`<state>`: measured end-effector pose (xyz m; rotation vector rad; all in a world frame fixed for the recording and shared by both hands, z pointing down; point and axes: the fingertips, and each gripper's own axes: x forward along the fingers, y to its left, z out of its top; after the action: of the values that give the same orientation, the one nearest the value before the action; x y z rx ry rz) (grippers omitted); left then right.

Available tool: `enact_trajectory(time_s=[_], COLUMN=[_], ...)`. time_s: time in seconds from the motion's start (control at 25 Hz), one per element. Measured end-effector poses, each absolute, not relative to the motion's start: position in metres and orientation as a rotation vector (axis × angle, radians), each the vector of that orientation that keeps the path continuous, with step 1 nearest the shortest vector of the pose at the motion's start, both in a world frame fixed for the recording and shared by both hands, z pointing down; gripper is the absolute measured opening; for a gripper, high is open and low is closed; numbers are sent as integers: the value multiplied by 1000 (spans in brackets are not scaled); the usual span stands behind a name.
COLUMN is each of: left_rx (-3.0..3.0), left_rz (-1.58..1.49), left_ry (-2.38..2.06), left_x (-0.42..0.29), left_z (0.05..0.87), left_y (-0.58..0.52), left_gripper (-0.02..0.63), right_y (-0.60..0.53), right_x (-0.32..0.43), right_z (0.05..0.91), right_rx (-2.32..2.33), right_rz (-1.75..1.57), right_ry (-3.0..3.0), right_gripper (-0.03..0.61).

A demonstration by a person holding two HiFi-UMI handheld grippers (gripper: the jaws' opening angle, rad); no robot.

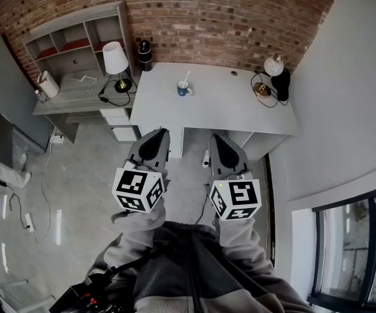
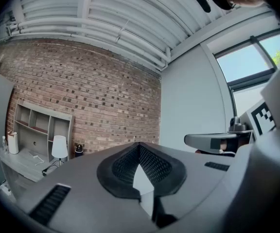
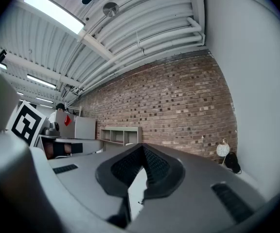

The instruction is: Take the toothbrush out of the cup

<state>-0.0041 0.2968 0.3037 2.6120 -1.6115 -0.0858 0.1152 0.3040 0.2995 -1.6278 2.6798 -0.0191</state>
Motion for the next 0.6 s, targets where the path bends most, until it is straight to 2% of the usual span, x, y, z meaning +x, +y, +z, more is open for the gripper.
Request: enact_trajectory(time_s=[0.6], left_rx=[2565], left_rz=[-48], left_ry=[-1656], left_x=[1], left_z=[310], left_y=[288], left_gripper=[-11], right_y=[292], right_x=[128], right_z=[307], right_rx=[-1586], right_rz=[-70], right_ry=[2671], right_gripper=[-2])
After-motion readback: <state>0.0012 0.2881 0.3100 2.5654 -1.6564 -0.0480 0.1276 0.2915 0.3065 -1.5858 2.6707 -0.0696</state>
